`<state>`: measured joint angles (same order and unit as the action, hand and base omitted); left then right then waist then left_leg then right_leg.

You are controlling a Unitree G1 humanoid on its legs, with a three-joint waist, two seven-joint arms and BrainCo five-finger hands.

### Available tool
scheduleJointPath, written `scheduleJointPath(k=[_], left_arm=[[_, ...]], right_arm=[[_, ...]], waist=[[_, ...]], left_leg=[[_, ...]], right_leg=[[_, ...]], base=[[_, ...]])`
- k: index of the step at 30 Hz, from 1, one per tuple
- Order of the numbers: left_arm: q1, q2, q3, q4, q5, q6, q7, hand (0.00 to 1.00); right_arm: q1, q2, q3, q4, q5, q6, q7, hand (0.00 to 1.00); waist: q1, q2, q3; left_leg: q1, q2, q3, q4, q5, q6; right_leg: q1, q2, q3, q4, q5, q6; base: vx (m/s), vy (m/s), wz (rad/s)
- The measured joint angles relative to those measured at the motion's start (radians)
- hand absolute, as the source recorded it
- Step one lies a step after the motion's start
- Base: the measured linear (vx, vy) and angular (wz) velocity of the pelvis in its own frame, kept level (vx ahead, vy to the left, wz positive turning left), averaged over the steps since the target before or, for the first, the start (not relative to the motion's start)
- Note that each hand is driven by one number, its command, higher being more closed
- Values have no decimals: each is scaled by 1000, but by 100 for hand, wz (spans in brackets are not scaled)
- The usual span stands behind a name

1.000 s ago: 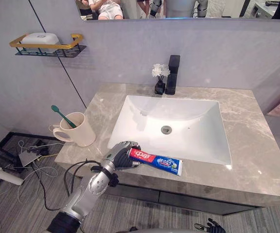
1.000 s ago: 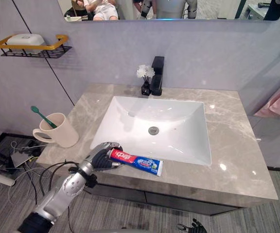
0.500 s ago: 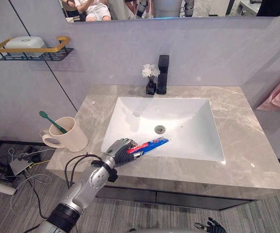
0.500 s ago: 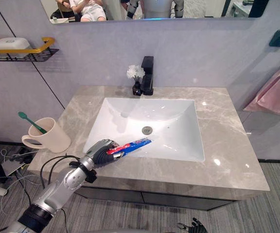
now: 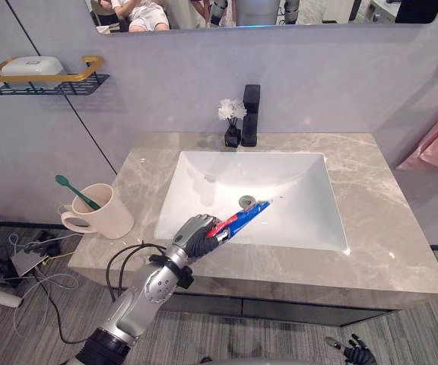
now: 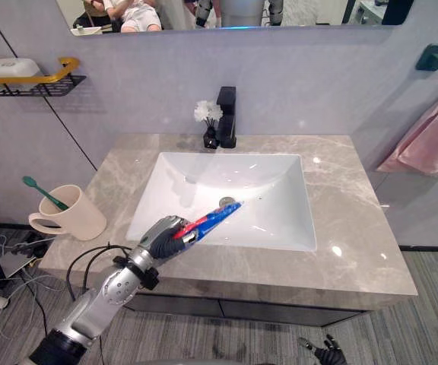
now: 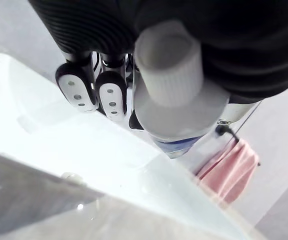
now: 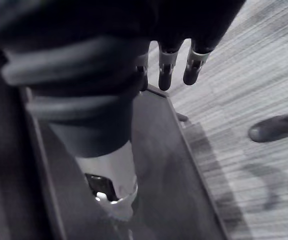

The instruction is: Organize washtable

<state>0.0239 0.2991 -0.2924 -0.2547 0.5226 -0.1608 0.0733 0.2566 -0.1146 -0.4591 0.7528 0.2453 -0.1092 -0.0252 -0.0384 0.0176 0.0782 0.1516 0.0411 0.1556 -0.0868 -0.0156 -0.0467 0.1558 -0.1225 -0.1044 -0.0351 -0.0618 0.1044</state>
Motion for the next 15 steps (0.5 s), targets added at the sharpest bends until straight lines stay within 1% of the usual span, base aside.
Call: scheduleJointPath(k=[2,3,5,6,7,9,11,12,13,15], left_arm=[[21,-51,28,-78,-5,-1,43,100],[29,-61,38,-97,-7,-1,51,100],[47,-87,64,-152,-9,-1,82,100],[47,-93,68,-162,-9,-1,85,100],[47,-102,71,-187,-9,-1,91,100],[51,-109,73,-211,-9,-1,96,100],[64,-124,93,-236,-9,-2,100,100],[70,-128,99,-242,-9,-2,100,100],[77,-132,109,-247,-9,-2,100,100],[78,-132,110,-250,-9,-2,99,100]], right_arm=[[52,26,-16,-146,-2,2,-29,0],[62,30,-16,-182,-4,1,-34,0],[84,46,-41,-326,-14,2,-40,0],[89,53,-55,-363,-17,2,-43,0],[98,64,-82,-452,-23,3,-58,0],[107,69,-96,-548,-32,4,-68,0],[105,69,-124,-703,-59,5,-69,0],[104,68,-133,-742,-61,5,-69,0],[104,68,-155,-817,-62,3,-72,0],[101,66,-192,-899,-69,0,-79,0]], waist=[[-1,-5,-2],[-1,-6,-2],[-1,-14,-17],[-2,-17,-18],[-2,-18,-25],[-2,-21,-27],[-2,-20,-36],[-2,-23,-37],[-2,-19,-44],[-3,-23,-45]], left_leg=[[0,4,15,17,-13,1],[1,6,22,23,-19,-1],[1,11,40,39,-31,1],[2,12,41,39,-31,1],[3,13,42,40,-31,1],[2,15,45,39,-31,1],[2,21,63,39,-31,1],[2,22,66,40,-31,0],[2,23,68,42,-33,-2],[2,25,70,47,-35,-4]], right_leg=[[-3,3,9,9,0,0],[-3,4,15,12,0,0],[-3,5,29,15,0,0],[-5,5,29,16,0,0],[-6,9,29,17,0,0],[-10,12,31,20,0,0],[-25,17,49,29,0,0],[-27,18,52,30,0,0],[-27,19,53,31,0,0],[-28,21,56,32,0,0]], base=[[-31,-26,-15],[-37,-17,-30],[-37,-17,-22],[-62,-30,-4],[-56,-33,-1],[-44,-30,-6],[-32,-24,-20],[-17,-26,-17],[-6,-24,-7],[-13,-34,-6]])
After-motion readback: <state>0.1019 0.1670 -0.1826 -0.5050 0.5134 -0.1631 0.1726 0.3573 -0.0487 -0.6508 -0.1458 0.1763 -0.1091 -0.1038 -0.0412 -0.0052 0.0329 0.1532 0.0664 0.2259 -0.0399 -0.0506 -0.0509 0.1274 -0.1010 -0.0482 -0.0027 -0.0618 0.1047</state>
